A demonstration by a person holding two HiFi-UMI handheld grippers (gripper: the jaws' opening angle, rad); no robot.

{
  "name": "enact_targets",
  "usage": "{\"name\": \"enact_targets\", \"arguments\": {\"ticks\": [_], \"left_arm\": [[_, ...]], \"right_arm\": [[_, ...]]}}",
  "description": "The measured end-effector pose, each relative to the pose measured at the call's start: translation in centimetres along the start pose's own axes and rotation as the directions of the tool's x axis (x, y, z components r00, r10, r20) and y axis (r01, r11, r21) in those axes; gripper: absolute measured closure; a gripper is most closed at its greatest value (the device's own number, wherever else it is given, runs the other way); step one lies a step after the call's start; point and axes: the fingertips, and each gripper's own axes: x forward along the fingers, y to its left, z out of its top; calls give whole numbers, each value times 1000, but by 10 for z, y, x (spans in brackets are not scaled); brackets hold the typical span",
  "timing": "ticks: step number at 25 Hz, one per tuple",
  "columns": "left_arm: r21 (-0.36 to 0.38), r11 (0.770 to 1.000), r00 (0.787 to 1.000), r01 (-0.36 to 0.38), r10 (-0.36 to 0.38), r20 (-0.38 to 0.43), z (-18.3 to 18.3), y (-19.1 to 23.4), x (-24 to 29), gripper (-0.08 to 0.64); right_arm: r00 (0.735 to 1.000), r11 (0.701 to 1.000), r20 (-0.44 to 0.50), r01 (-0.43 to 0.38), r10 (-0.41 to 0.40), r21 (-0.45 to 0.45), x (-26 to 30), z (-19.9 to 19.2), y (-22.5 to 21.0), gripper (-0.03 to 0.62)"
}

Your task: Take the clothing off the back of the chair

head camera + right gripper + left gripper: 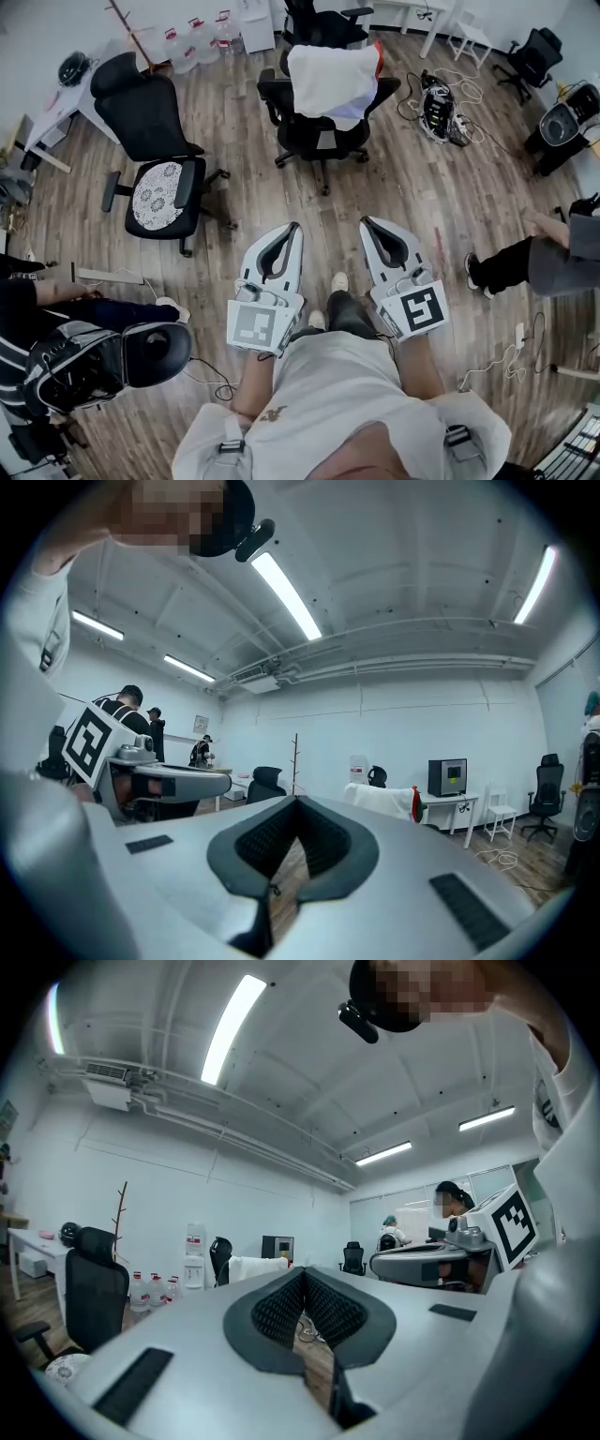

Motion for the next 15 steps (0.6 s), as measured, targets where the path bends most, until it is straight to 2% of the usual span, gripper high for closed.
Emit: {"name": "enact_targets", "arguments": {"ticks": [7, 15], "left_arm": [[10, 999, 999, -43, 43, -12, 4, 20, 43, 543], [10, 995, 995, -94, 95, -27, 8, 30, 104, 543]], "right_arm": [[999, 999, 3, -47, 47, 19, 39, -3, -31, 574], [996, 996, 0, -85, 85, 41, 71, -7, -91, 575]]}}
